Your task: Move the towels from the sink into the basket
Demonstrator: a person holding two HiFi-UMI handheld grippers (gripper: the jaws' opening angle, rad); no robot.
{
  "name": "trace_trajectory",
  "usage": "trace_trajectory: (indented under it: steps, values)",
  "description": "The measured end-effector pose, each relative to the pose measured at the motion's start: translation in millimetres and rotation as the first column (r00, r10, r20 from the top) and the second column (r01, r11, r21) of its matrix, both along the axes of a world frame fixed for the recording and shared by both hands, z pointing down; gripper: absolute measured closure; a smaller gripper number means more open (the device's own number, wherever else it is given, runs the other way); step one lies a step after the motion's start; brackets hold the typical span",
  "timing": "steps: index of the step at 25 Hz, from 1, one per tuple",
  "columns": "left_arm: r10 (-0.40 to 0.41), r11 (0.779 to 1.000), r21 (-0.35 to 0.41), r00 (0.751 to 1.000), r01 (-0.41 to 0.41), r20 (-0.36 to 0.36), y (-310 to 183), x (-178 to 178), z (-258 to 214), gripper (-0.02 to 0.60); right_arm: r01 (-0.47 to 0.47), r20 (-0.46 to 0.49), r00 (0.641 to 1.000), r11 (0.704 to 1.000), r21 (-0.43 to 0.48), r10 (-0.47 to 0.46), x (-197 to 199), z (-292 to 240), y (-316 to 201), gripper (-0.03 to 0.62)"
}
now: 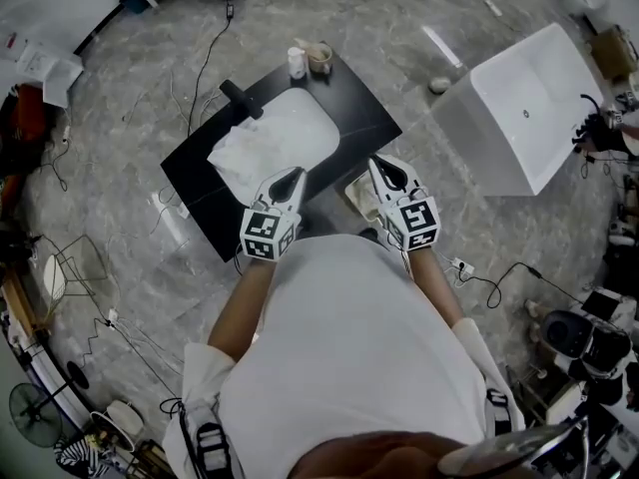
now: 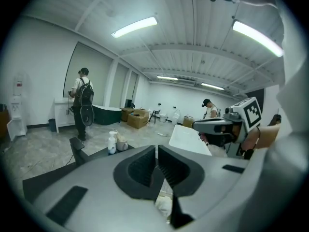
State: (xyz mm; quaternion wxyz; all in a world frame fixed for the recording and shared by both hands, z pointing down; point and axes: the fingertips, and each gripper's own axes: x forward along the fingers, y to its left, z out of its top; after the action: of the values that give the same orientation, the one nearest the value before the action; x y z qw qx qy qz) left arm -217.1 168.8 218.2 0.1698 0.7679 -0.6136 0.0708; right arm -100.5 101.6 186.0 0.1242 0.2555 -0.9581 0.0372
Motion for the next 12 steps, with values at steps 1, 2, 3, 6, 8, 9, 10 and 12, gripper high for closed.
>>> trace_trajectory:
  steps: [1, 2, 3, 6, 8, 9, 10, 12]
  values:
    - [-0.008, 1.000, -0.006, 1.000, 0.008, 0.002, 0.1, -4.9, 2.4, 0.560, 0.003, -0.002, 1.000, 1.000, -0.005, -0.003, -3.4, 1.9, -1.0, 0.595]
    - [-0.019, 1.000, -0.015, 1.000, 0.019, 0.006, 0.7, -10.2, 5.6, 0.560, 0.006, -0.008, 1.000, 1.000, -0.013, -0.006, -6.5, 4.8, -1.8, 0.595]
    - [-0.030, 0.999, -0.026, 0.999, 0.031, 0.009, 1.7, -15.9, 9.6, 0.560, 0.009, -0.015, 1.000, 1.000, -0.022, -0.009, -9.4, 8.2, -2.2, 0.595]
    - [-0.063, 0.996, -0.063, 0.998, 0.065, 0.023, 4.8, -35.0, 26.1, 0.558, 0.011, -0.037, 0.999, 0.998, -0.055, -0.013, -18.1, 21.8, -2.6, 0.595]
    - [-0.080, 0.992, -0.094, 0.996, 0.084, 0.043, 6.7, -49.9, 40.0, 0.558, 0.009, -0.045, 0.999, 0.997, -0.078, -0.012, -24.5, 32.5, -3.0, 0.595]
    - [-0.087, 0.990, -0.110, 0.995, 0.092, 0.053, 8.0, -57.9, 47.2, 0.558, 0.006, -0.052, 0.999, 0.996, -0.091, -0.011, -27.7, 38.4, -2.7, 0.595]
    - [-0.092, 0.987, -0.127, 0.994, 0.099, 0.061, 9.3, -66.0, 54.4, 0.557, 0.004, -0.061, 0.998, 0.995, -0.104, -0.011, -30.9, 44.3, -2.0, 0.595]
    - [-0.097, 0.982, -0.156, 0.993, 0.107, 0.070, 9.9, -82.7, 68.5, 0.557, 0.004, -0.080, 0.997, 0.992, -0.124, -0.014, -38.6, 55.2, -0.6, 0.595]
